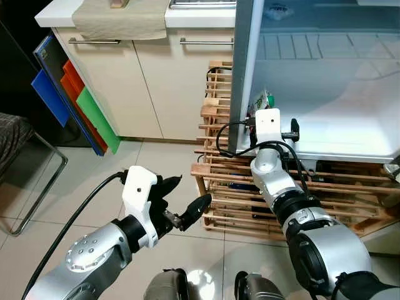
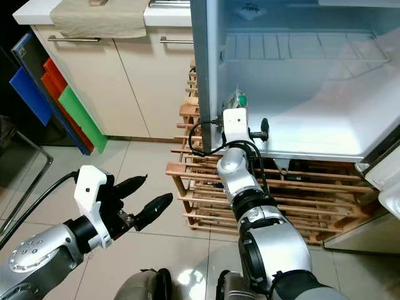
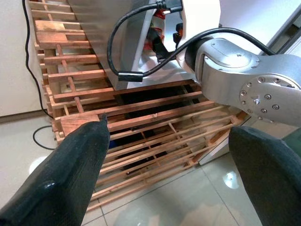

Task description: Restocking fridge

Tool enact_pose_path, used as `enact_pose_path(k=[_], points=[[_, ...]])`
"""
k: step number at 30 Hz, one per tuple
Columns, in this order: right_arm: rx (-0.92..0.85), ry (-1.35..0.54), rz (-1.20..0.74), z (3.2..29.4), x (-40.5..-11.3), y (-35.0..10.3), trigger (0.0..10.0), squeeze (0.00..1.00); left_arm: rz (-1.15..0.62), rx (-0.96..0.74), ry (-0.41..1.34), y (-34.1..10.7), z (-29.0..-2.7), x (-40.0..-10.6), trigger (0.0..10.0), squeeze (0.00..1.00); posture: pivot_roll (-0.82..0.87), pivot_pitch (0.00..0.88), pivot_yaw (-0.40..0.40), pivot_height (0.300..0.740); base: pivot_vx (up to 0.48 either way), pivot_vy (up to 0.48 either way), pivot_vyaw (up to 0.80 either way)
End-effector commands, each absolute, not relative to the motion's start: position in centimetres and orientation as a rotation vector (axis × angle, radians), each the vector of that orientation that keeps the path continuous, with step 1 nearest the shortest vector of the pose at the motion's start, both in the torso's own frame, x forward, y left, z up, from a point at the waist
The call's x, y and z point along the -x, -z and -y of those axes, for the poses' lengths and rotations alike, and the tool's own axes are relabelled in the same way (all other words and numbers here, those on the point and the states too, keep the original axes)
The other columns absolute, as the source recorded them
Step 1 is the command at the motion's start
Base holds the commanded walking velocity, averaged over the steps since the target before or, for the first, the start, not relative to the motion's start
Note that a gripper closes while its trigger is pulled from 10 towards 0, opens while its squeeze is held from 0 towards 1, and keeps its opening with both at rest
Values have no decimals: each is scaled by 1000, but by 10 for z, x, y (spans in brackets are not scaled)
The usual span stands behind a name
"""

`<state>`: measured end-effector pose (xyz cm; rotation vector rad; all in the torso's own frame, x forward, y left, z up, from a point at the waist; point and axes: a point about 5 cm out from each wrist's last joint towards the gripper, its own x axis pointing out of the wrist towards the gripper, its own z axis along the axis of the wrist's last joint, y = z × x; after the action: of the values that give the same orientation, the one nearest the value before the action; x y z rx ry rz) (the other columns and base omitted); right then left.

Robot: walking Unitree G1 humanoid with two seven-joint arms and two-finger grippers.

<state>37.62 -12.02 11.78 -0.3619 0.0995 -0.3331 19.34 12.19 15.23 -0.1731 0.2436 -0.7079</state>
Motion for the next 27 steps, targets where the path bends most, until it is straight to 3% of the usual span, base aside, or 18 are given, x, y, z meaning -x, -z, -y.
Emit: enact_pose_path(k=[1,11,18,24,27], points=[[376,315,-94,115,-377,-119,10000,0,-246,173,710,-154,-122,-190,10000,0,215,200,90,740,0,0,0],[457,306,-94,120,-377,-116,10000,0,-245,177,707,-154,-121,-192,10000,0,204,193,81,740,0,0,0],[410,314,-93,122,-378,-118,10000,0,-236,183,711,-151,-119,-199,10000,0,180,157,66,740,0,0,0],[279,277,-116,114,-378,-118,10000,0,-182,160,706,-152,-124,-223,10000,0,129,14,26,740,0,0,0],[245,266,-73,118,-374,-122,10000,0,-141,165,703,-156,-122,-240,10000,0,98,0,16,740,0,0,0]])
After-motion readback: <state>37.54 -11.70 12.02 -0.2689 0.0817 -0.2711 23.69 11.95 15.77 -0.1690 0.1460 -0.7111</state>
